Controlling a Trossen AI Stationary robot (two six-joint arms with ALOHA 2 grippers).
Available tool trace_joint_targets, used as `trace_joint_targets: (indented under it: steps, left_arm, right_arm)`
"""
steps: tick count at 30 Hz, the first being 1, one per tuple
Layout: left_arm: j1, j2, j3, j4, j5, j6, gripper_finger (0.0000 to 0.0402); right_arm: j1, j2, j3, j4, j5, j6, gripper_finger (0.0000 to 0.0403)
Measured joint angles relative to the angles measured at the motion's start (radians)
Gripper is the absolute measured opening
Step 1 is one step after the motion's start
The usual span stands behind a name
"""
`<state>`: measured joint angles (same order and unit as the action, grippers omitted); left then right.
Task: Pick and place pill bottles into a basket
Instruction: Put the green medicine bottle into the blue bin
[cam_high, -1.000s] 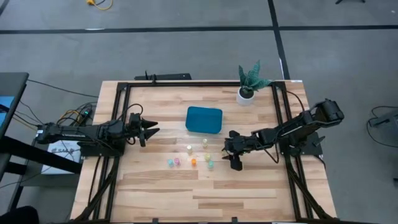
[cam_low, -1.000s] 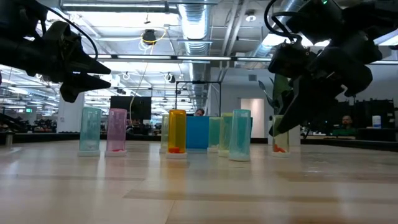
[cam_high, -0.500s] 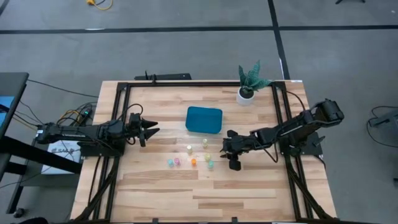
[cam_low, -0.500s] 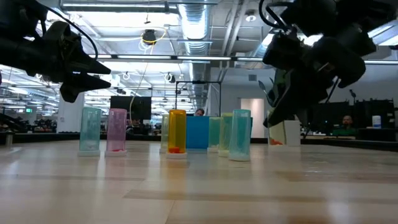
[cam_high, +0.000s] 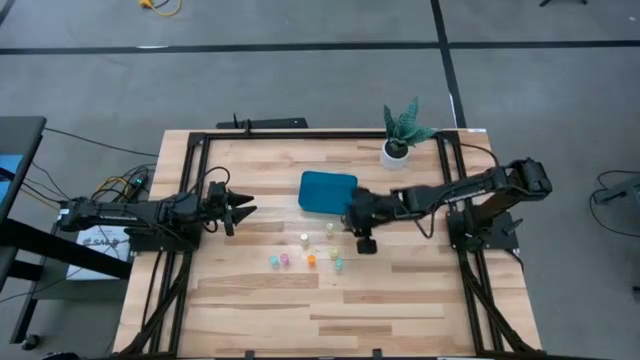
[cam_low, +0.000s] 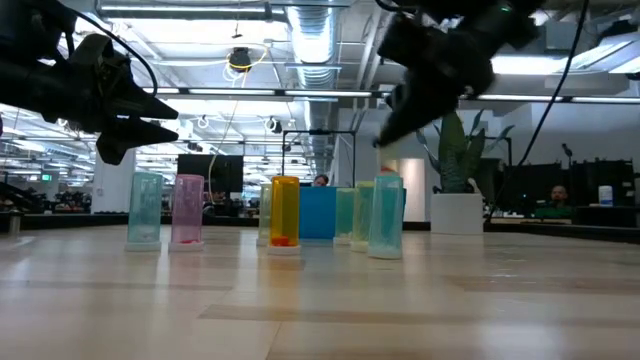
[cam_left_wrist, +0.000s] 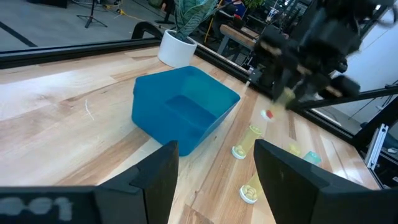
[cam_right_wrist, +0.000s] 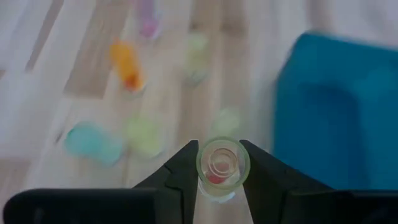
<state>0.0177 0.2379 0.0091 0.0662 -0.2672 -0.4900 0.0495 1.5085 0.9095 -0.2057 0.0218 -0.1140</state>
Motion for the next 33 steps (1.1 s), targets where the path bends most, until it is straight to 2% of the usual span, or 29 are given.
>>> trace_joint_targets:
  steps: [6, 16, 33]
  left_arm:
    - [0.000, 0.000, 0.000, 0.000, 0.000, 0.000, 0.0199]
    - [0.000, 0.000, 0.000, 0.000, -0.001, 0.017, 0.0199]
    - [0.000, 0.000, 0.000, 0.000, -0.001, 0.051, 0.0199]
  right_arm:
    - [-0.125, 0.000, 0.050, -0.004, -0.004, -0.052, 0.0099]
    - [-0.302, 0.000, 0.051, -0.056, -0.106, -0.043, 0.0099]
    - [-0.367, 0.169, 0.051, 0.025, -0.128, -0.034, 0.0099]
